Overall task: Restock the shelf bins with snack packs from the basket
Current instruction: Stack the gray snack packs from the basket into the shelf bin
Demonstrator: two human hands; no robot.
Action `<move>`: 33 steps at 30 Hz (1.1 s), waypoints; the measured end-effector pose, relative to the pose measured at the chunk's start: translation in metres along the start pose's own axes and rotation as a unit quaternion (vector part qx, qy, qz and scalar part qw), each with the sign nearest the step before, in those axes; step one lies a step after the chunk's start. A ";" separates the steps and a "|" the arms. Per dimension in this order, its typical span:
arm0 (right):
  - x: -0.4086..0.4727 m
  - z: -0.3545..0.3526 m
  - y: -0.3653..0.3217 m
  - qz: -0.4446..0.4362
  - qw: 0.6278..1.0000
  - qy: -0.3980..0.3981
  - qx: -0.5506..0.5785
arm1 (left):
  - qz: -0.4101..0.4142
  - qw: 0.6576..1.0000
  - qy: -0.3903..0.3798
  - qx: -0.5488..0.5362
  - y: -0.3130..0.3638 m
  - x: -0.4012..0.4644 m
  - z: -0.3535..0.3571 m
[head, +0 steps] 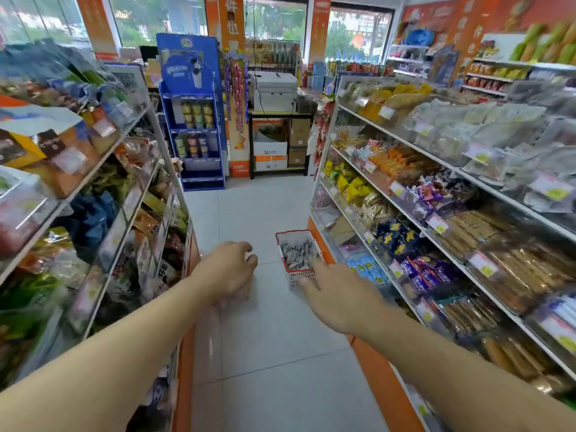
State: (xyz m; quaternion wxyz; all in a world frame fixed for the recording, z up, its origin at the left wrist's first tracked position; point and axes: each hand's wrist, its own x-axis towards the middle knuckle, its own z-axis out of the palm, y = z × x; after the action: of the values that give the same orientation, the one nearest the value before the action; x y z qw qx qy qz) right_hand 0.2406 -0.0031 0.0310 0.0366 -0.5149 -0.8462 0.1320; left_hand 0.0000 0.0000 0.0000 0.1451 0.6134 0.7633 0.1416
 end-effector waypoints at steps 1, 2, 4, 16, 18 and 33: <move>0.015 0.002 -0.004 0.005 1.000 -0.006 0.001 | -0.001 1.000 -0.004 -0.002 -0.008 0.015 0.002; 0.030 0.005 -0.006 0.012 1.000 -0.011 -0.001 | -0.005 1.000 -0.007 0.001 -0.017 0.029 0.002; 0.054 0.005 -0.011 0.020 0.999 -0.025 -0.006 | -0.004 0.999 -0.032 0.001 -0.031 0.057 0.003; 0.221 0.018 0.022 0.050 0.994 -0.093 0.033 | 0.001 0.997 -0.075 0.005 -0.049 0.225 0.023; 0.256 0.022 0.037 0.040 0.993 -0.107 0.033 | -0.009 0.996 -0.082 0.014 -0.049 0.257 0.031; 0.509 0.022 0.096 0.039 0.984 -0.174 0.024 | -0.049 0.995 -0.091 -0.003 -0.086 0.498 0.041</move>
State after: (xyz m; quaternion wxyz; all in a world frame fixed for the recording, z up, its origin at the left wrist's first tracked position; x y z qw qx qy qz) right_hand 0.0807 0.4830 -0.0532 -0.1042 -0.5159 -0.8152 0.2415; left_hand -0.1632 0.4710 -0.0956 0.2223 0.5850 0.7759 0.0799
